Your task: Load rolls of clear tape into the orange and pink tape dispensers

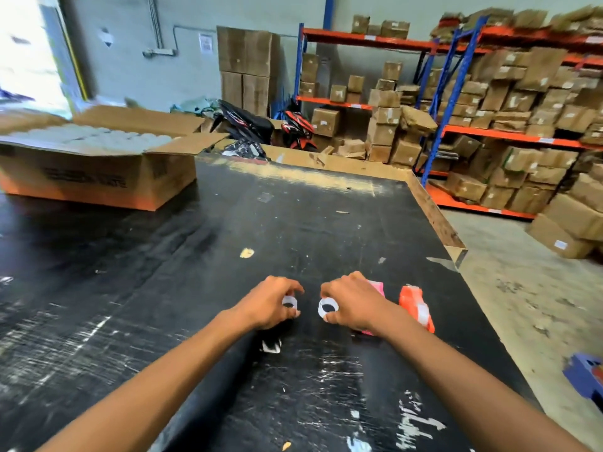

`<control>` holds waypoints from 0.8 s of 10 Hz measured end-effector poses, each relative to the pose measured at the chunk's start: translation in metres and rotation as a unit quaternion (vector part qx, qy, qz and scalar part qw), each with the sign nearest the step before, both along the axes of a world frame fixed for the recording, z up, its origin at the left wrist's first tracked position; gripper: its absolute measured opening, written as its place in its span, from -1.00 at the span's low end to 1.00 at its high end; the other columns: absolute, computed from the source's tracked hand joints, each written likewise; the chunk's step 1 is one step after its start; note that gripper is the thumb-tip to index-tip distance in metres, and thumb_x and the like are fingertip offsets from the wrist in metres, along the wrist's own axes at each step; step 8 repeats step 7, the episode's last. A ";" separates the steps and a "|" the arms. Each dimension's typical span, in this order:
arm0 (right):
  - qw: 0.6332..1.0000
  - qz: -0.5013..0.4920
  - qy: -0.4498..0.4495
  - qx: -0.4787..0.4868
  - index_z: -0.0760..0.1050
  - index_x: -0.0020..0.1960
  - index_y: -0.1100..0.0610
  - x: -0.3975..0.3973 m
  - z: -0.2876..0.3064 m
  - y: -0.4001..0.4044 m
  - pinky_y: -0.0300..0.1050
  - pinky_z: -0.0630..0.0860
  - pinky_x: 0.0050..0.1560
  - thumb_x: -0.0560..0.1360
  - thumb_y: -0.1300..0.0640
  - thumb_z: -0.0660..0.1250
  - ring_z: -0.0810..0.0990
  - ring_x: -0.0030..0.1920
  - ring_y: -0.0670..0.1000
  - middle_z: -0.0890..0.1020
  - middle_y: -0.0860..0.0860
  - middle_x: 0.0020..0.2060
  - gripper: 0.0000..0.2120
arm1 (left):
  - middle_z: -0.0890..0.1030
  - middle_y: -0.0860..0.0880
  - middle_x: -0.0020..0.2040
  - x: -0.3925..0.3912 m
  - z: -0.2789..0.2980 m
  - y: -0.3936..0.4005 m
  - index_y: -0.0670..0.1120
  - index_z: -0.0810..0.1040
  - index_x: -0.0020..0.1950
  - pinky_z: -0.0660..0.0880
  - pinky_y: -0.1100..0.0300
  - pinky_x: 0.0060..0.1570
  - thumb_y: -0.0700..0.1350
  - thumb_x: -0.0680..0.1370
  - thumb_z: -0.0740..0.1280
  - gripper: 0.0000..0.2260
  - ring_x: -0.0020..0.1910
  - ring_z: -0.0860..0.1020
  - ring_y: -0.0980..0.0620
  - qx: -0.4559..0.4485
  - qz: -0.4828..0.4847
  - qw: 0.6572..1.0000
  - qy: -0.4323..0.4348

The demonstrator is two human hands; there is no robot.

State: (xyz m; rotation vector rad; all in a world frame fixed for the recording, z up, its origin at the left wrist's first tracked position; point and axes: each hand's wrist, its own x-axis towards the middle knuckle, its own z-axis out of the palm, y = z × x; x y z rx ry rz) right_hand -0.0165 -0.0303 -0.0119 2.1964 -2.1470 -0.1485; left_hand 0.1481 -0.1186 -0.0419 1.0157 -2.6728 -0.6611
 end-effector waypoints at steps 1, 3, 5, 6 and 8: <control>0.999 -0.013 0.014 0.033 0.49 0.16 0.14 -0.001 -0.002 -0.008 0.00 0.30 0.18 0.46 0.02 0.33 0.55 0.13 0.20 0.65 0.17 0.08 -0.68 | 0.62 -0.09 0.17 -0.009 -0.003 -0.003 -0.07 0.50 0.29 0.50 0.01 0.16 -0.05 0.43 0.42 -0.57 0.18 0.55 -0.09 0.010 -0.004 1.000 -0.017; 0.999 -0.021 0.010 0.048 0.45 0.21 0.16 -0.003 -0.004 -0.010 0.03 0.30 0.20 0.46 0.02 0.34 0.54 0.13 0.21 0.64 0.17 0.09 -0.62 | 0.58 -0.07 0.25 -0.020 -0.006 -0.006 -0.04 0.45 0.34 0.50 -0.01 0.17 0.00 0.41 0.43 -0.48 0.22 0.54 -0.07 0.008 -0.012 0.999 -0.042; 1.000 -0.022 -0.010 -0.011 0.41 0.29 0.15 -0.005 0.004 0.011 0.04 0.30 0.28 0.50 -0.02 0.29 0.47 0.19 0.19 0.58 0.14 0.14 -0.58 | 0.50 -0.07 0.35 -0.012 -0.001 0.001 -0.04 0.35 0.43 0.40 0.05 0.29 0.08 0.41 0.42 -0.38 0.34 0.43 -0.06 -0.015 -0.019 0.999 -0.039; 0.997 -0.026 -0.042 -0.050 0.39 0.35 0.10 -0.007 0.015 0.031 0.00 0.25 0.34 0.55 -0.06 0.24 0.43 0.26 0.15 0.55 0.11 0.20 -0.57 | 0.47 -0.05 0.39 -0.003 0.009 0.010 -0.01 0.31 0.45 0.34 0.09 0.34 0.12 0.42 0.39 -0.36 0.39 0.37 -0.03 -0.035 -0.023 0.999 -0.011; 0.992 -0.046 -0.086 -0.079 0.40 0.36 0.04 -0.006 0.022 0.060 -0.07 0.12 0.32 0.56 -0.09 0.22 0.37 0.33 0.09 0.52 0.03 0.27 -0.59 | 0.46 -0.02 0.39 0.012 0.019 0.026 0.00 0.32 0.45 0.32 0.13 0.35 0.15 0.44 0.36 -0.39 0.40 0.36 0.01 -0.044 -0.012 0.999 0.005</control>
